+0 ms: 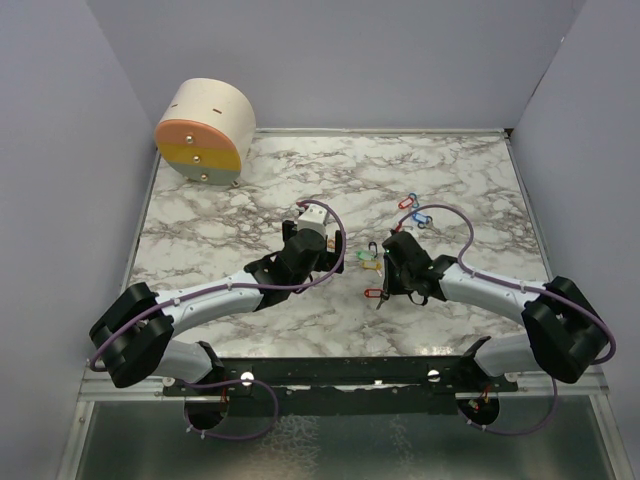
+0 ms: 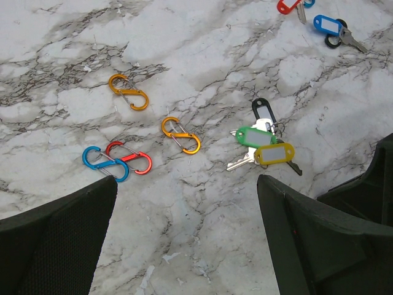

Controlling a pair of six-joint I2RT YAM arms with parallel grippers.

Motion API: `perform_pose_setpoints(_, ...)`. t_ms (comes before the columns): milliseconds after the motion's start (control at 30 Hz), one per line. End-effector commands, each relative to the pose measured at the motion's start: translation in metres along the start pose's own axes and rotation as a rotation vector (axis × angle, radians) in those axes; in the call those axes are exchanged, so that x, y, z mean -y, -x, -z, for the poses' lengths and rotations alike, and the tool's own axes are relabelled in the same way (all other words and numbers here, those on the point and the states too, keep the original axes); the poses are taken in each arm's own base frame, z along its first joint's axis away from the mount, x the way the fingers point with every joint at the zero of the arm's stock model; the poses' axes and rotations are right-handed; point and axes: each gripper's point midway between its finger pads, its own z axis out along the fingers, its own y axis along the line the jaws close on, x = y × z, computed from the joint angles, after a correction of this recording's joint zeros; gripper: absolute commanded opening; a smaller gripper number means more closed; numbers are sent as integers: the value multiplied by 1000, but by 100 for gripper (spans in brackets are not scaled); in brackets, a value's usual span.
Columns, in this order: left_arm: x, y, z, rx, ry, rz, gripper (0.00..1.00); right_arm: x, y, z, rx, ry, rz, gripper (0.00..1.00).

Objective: Put the keys on the keyring

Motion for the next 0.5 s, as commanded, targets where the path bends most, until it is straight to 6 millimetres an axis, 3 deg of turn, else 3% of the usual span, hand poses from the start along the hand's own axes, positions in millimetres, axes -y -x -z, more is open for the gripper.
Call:
perform_pose_setpoints(0, -3, 9, 4, 30, 1, 13, 99, -3, 0, -4, 1, 23, 4, 21)
perform_pose_setpoints(467, -3, 9, 4, 30, 2, 14, 99, -6, 2, -2, 6, 38, 5, 5)
